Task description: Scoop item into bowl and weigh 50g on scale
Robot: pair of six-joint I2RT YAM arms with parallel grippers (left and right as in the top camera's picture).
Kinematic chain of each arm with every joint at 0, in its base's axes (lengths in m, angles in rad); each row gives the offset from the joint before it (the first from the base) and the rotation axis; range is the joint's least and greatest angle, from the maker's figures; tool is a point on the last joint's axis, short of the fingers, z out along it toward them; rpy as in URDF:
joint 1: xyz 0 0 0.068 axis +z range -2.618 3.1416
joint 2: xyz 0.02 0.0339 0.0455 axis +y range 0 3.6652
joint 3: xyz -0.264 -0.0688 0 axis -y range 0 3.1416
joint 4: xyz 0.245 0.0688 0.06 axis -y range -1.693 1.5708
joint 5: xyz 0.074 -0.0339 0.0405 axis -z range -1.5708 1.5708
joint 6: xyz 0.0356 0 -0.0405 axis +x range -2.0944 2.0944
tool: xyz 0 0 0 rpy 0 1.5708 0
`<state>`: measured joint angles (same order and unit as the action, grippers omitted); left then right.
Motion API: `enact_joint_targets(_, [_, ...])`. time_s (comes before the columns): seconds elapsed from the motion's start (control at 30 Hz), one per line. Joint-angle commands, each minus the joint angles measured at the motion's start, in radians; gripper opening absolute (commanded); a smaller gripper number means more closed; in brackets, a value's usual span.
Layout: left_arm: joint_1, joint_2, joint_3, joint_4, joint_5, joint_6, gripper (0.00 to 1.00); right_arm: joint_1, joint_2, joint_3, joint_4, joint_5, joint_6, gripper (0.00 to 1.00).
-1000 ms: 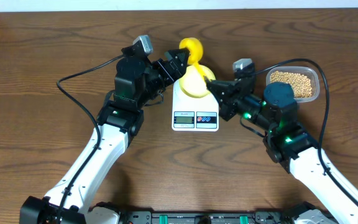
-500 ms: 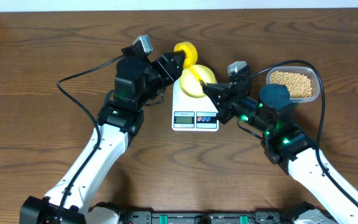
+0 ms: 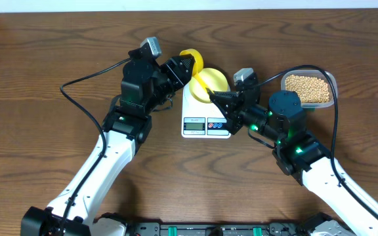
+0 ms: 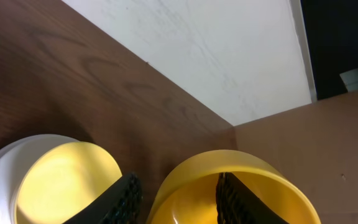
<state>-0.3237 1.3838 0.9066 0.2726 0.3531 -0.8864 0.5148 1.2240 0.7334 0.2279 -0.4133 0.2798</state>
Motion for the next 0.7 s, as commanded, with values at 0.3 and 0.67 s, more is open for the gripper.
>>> enact_joint_targets(0.3, [0.002, -0.003, 0.005, 0.005, 0.001, 0.01, 0.4, 0.013, -0.003, 0.019, 0.001, 0.075, -0.032, 0.02])
enact_joint_targets(0.67, [0.002, -0.003, 0.005, 0.006, 0.001, 0.01, 0.36, 0.017, -0.003, 0.019, 0.001, 0.07, -0.045, 0.02])
